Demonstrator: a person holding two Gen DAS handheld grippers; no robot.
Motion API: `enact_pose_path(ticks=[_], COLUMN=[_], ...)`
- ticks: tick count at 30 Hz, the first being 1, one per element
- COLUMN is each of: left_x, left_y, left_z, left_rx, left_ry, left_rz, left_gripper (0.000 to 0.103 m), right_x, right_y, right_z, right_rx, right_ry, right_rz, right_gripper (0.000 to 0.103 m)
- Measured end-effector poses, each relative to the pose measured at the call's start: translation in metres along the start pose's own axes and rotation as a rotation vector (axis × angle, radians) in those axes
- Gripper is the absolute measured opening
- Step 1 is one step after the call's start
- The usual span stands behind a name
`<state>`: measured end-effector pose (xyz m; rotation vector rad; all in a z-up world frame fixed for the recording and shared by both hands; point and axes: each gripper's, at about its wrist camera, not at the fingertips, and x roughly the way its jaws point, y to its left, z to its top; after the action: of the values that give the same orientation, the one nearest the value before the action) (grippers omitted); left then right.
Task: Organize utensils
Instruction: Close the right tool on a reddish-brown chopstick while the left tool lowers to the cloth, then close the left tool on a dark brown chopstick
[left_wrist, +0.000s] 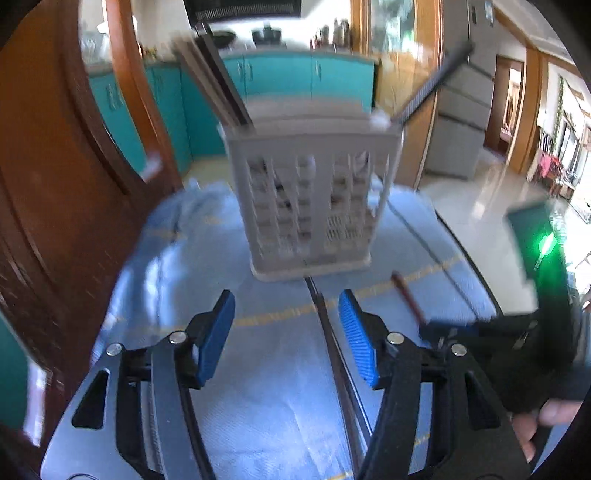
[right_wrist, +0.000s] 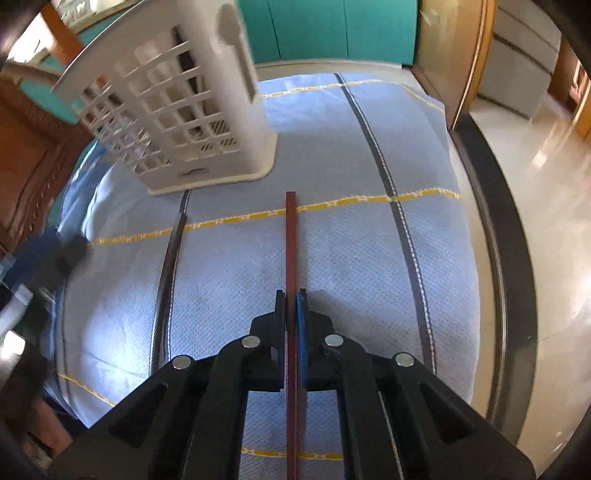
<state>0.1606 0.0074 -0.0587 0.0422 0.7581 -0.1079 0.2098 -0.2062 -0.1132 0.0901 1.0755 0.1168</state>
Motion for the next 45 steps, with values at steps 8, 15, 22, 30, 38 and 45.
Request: enact_pose_path(ticks=[8,15,22,30,38,45], left_x=[0.031,0.036,0.052,0.058,0.055,0.054], left_y=[0.001,-0.004,-0.018,-0.018,-0.014,-0.013], left_z=[-0.016,-0.020,-0.033,-0.036,-0.034,-0.031], left_rx=[-0.046,-0.039,0.003,0.023,0.021,0.030], left_ry=[0.171,0.199,0.274,0.284,0.305,0.319], left_rz=[-0.059,-0.083,-0.074,-0.052,-0.042,-0.053], left_gripper=[0.063,0.071,0.073,0.074,0.073,0.052], right_x=[-0.007,-0.004,-0.001,0.001,0.005,0.003], right_y=[-0.001,-0.001,0.000,0.006,0.026,0.034], right_z=[0.000,-0.001,0.000,-0.001,-0.008,-0.014], right_rx=[-0.021,-0.024,-0.020,-0.049,-0.173,-0.201], right_ry=[-0.036,-0.032,-0.027,-0.028,-0.049,-0.037], right_rz=[-0.013,-0.028,-0.035,-0.054,-0.114,-0.077], right_gripper=[0.015,0.027,0.029,0.034,0.030,0.007])
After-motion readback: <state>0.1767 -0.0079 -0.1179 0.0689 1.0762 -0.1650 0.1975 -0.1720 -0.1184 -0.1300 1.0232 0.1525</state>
